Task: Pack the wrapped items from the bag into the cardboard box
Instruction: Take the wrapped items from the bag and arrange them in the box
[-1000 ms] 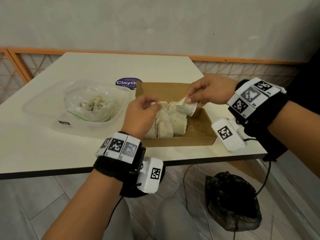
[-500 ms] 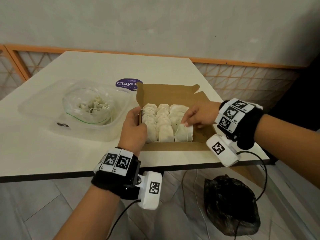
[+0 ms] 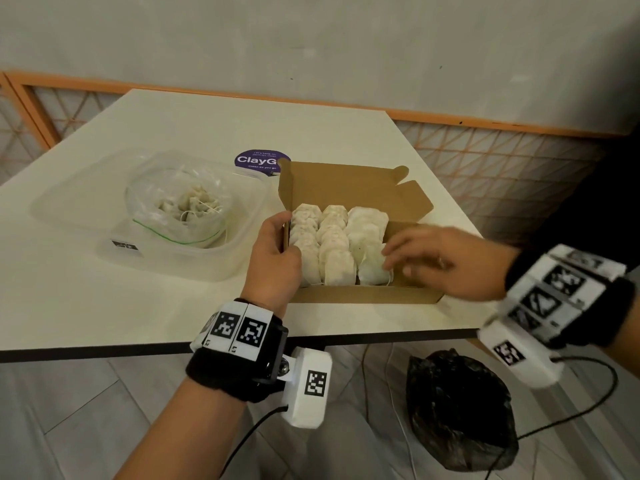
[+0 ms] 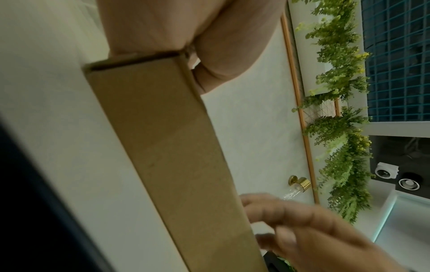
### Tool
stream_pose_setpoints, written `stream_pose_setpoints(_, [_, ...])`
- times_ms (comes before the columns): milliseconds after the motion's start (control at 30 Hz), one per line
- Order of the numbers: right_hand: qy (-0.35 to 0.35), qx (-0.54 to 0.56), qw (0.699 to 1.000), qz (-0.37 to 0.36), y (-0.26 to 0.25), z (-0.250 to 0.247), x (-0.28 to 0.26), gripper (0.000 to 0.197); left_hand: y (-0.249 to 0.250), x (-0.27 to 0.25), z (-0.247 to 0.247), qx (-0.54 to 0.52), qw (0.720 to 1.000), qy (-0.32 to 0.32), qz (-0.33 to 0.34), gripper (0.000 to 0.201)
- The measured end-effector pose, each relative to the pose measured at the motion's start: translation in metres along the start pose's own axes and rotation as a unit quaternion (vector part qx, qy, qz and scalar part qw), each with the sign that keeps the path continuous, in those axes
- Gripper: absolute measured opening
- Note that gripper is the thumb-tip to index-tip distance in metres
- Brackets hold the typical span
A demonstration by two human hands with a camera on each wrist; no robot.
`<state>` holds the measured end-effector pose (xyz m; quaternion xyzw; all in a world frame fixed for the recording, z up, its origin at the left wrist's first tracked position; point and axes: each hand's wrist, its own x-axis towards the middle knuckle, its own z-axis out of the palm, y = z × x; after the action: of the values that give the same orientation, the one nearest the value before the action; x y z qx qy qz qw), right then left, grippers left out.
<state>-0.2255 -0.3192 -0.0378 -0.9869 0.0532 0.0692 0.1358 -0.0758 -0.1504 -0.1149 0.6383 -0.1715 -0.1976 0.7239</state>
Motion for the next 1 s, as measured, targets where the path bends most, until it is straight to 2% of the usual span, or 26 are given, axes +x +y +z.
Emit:
stream_pose_setpoints(67, [-0.013, -0.005, 1.0, -0.017, 0.001, 0.023, -0.009, 0.038, -0.001, 0.0, 0.0, -0.003, 1.0, 0.001, 0.0, 0.049])
stream_pose_setpoints(167, [-0.033, -0.015, 0.998, 0.051, -0.008, 0.039, -0.013, 0.05, -0.002, 0.001, 0.001, -0.002, 1.0, 0.005, 0.001, 0.049])
stream_pose_setpoints(300, [-0.032, 0.002, 0.995, 0.098, -0.022, 0.043, -0.001, 0.051, -0.003, 0.0, 0.002, -0.002, 1.0, 0.009, 0.003, 0.049])
stream_pose_setpoints(433, [-0.033, 0.009, 0.993, 0.117, -0.034, 0.045, 0.005, 0.056, -0.002, 0.0, 0.002, 0.005, 1.0, 0.009, 0.004, 0.053])
stream_pose_setpoints(500, [0.013, 0.054, 0.991, 0.119, -0.033, 0.045, 0.004, 0.054, -0.003, -0.001, 0.003, 0.004, 1.0, 0.009, 0.001, 0.057])
stream_pose_setpoints(600, [0.19, 0.15, 0.961, 0.135, -0.024, 0.039, 0.006, 0.041, -0.002, -0.001, 0.002, 0.007, 1.0, 0.006, 0.004, 0.051])
stream_pose_setpoints(633, [0.229, 0.157, 0.95, 0.145, -0.02, 0.035, 0.008, 0.037, -0.002, -0.001, 0.002, 0.008, 1.0, 0.006, 0.005, 0.048])
stream_pose_setpoints(667, [0.239, 0.144, 0.948, 0.155, -0.017, 0.03, 0.012, 0.035, -0.002, -0.001, 0.002, 0.01, 1.0, 0.005, 0.005, 0.048])
stream_pose_setpoints(700, [0.223, 0.115, 0.955, 0.161, -0.015, 0.024, 0.017, 0.035, -0.002, -0.001, 0.002, 0.011, 1.0, 0.005, 0.005, 0.048])
stream_pose_setpoints(767, [0.136, 0.043, 0.976, 0.164, -0.014, 0.013, 0.03, 0.036, -0.001, -0.001, 0.003, 0.009, 1.0, 0.003, 0.007, 0.048])
stream_pose_setpoints(867, [0.019, -0.025, 0.987, 0.16, -0.015, 0.002, 0.051, 0.038, -0.001, 0.0, 0.003, 0.001, 1.0, 0.002, 0.003, 0.049])
stream_pose_setpoints(1000, [-0.027, -0.052, 0.983, 0.173, -0.017, -0.003, 0.07, 0.025, -0.001, 0.0, 0.002, 0.0, 1.0, 0.004, 0.005, 0.048])
